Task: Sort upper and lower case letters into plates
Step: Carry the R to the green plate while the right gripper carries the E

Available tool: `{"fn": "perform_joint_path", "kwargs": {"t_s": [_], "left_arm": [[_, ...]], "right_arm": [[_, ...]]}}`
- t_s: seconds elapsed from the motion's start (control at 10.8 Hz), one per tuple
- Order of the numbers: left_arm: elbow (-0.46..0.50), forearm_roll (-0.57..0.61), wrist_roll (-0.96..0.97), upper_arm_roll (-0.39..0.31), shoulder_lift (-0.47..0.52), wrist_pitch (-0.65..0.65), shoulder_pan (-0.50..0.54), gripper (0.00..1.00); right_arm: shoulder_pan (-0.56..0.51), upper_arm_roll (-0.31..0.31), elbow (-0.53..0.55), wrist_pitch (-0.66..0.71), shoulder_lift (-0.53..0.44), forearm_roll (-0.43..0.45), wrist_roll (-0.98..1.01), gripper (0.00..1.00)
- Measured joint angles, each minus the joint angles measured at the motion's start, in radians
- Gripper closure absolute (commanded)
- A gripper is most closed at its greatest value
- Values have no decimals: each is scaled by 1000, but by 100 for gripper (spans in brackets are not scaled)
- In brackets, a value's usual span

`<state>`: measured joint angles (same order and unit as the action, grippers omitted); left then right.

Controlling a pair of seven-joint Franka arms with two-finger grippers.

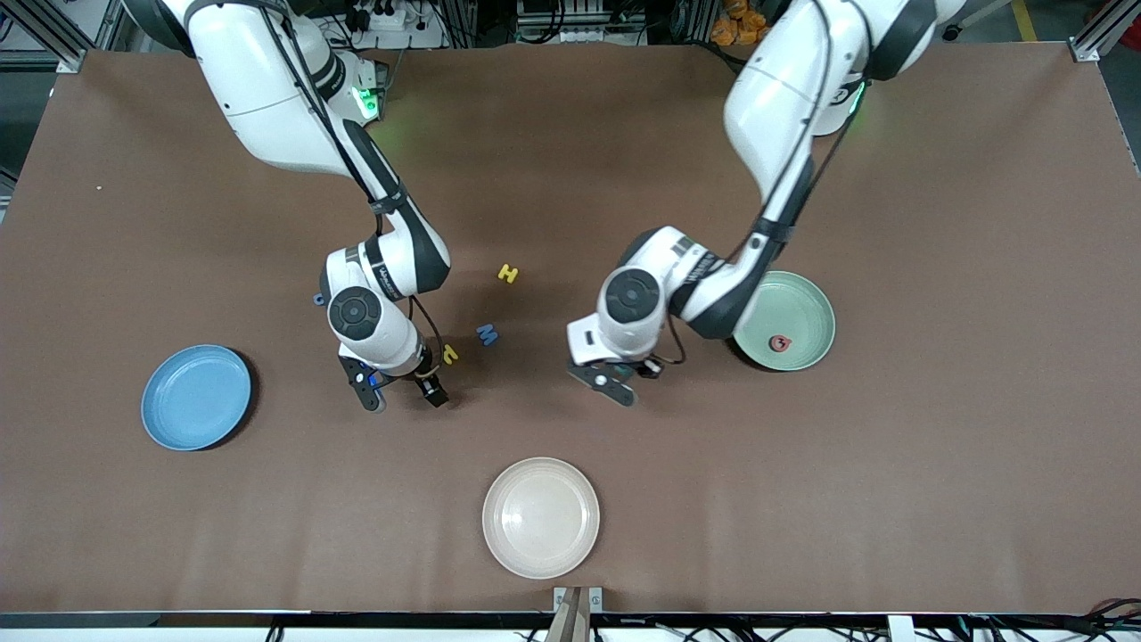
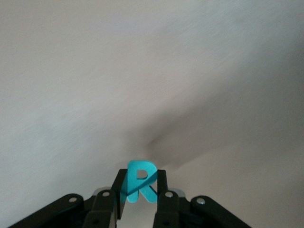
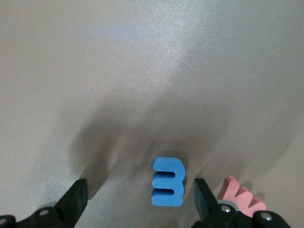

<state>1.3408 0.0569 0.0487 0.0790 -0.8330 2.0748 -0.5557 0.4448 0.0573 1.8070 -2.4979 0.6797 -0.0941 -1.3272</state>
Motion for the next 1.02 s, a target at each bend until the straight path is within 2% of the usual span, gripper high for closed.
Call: {"fn": "perform_joint_path", "kwargs": {"t_s": [0.09, 0.28, 0.46, 0.83, 1.02], "left_arm": [[0, -1, -55, 28, 24, -68, 70, 87], [0, -2, -150, 73, 58, -164, 204, 87], [0, -2, -176, 82, 89, -222, 267, 87], [6, -2, -211, 88, 98, -279, 291, 86], [6, -2, -212, 88, 99, -310, 296, 86]], "right_arm": [[0, 0, -4, 3, -1, 0, 0, 100], [-1, 3, -9, 14, -11, 1, 1, 100], [-2, 8, -10, 29, -17, 16, 6, 100], [-5, 55, -18, 86, -43, 38, 55, 100], [-8, 121, -19, 94, -62, 40, 166, 100]]}}
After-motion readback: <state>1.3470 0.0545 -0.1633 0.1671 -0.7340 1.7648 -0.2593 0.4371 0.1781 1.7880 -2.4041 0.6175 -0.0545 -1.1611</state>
